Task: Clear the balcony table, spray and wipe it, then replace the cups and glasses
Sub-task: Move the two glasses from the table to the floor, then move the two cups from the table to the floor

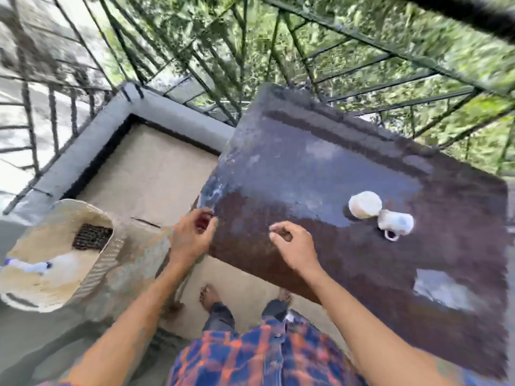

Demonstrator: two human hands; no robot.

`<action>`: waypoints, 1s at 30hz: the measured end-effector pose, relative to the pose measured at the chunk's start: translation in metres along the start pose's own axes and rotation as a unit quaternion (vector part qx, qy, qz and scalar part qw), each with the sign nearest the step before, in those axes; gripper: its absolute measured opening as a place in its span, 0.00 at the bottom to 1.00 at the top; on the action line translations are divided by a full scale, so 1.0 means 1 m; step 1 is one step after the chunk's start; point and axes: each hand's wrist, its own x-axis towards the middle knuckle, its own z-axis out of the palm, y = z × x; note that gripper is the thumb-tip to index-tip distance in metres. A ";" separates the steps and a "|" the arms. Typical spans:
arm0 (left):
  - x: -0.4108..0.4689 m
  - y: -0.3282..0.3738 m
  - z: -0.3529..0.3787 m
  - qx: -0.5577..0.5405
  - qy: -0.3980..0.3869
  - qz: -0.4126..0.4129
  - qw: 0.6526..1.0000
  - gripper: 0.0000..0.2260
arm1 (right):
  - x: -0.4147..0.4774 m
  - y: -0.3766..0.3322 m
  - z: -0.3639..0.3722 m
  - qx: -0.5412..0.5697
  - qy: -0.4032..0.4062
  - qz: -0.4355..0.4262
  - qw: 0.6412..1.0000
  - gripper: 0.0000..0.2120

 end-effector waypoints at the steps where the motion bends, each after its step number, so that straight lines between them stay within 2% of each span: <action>1: 0.000 0.016 0.016 0.003 -0.016 0.032 0.999 0.04 | -0.003 0.014 -0.021 0.007 0.029 0.010 1.000 0.11; 6: -0.004 0.101 0.117 0.000 -0.152 0.133 0.979 0.07 | -0.020 0.091 -0.129 0.065 0.175 0.086 0.979 0.12; 10: -0.005 0.156 0.188 0.045 -0.220 0.182 0.957 0.17 | -0.023 0.135 -0.186 0.060 0.265 0.106 0.957 0.17; 13: -0.001 0.184 0.232 0.099 -0.263 0.202 0.938 0.27 | -0.018 0.158 -0.209 0.031 0.311 0.102 0.944 0.26; 17: 0.004 0.210 0.279 0.125 -0.286 0.222 0.924 0.38 | -0.007 0.178 -0.228 -0.089 0.267 0.080 0.956 0.29; 22: 0.018 0.223 0.321 0.189 -0.328 0.229 0.897 0.45 | 0.016 0.180 -0.246 -0.175 0.198 0.024 0.964 0.32; 24: 0.021 0.221 0.331 0.197 -0.334 0.222 0.895 0.43 | 0.027 0.178 -0.250 -0.204 0.164 0.011 0.965 0.34; 27: 0.023 0.220 0.336 0.175 -0.316 0.212 0.908 0.35 | 0.041 0.180 -0.253 -0.268 0.101 0.001 0.958 0.36; 30: 0.025 0.214 0.328 0.157 -0.305 0.212 0.915 0.33 | 0.051 0.183 -0.252 -0.318 0.060 -0.005 0.946 0.37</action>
